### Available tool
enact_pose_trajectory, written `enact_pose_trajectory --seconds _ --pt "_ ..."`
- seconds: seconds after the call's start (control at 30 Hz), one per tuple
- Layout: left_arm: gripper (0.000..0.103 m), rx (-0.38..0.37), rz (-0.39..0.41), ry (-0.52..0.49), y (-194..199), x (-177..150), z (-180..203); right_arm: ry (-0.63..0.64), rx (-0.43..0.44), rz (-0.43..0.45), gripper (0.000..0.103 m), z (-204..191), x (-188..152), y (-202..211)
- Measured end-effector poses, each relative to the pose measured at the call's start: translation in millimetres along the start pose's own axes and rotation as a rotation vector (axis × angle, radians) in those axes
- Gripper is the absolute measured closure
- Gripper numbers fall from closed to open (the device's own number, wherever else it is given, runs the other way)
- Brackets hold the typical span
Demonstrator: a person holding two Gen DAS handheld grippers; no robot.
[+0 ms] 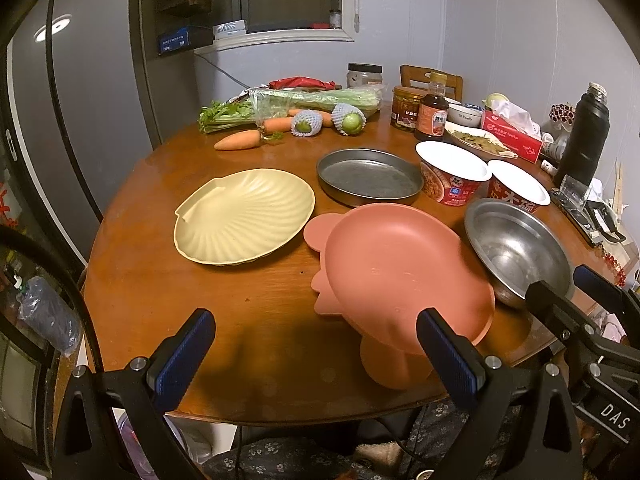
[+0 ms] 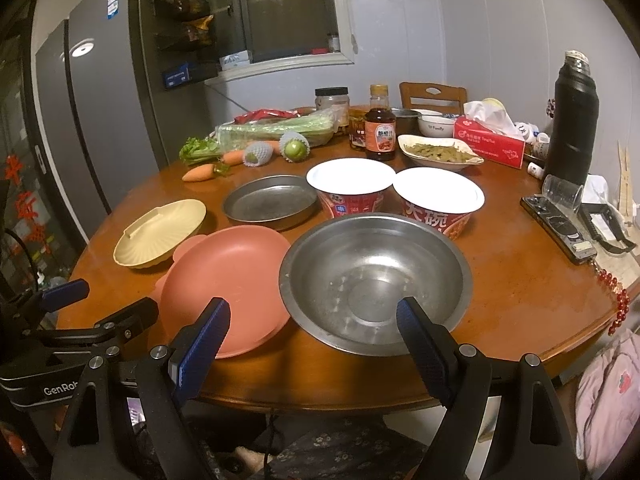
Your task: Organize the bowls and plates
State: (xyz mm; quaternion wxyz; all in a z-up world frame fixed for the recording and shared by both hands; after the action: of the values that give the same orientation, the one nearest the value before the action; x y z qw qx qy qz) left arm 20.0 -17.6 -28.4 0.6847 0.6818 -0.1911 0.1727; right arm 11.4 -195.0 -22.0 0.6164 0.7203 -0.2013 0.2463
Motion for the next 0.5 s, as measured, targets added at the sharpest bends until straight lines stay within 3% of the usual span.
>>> enact_pose_trajectory --seconds 0.5 --pt "0.002 0.005 0.003 0.001 1.3 1.5 1.0 -0.009 0.005 0.013 0.017 1.6 0.8 5.5"
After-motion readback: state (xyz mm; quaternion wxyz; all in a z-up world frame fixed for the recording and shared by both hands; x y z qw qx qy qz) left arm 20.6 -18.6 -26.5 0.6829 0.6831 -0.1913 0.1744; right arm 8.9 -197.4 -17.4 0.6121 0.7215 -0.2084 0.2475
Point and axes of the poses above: each gripper's, at about its wrist camera, not at the fingertips, and y roughly against the way its jaws point, z to its right, x to its top, the point moved 5 cm from there along -y, roughly the way its jaws point, and after that the axes turned 15 degrees about -z, right-handed, at the moved point
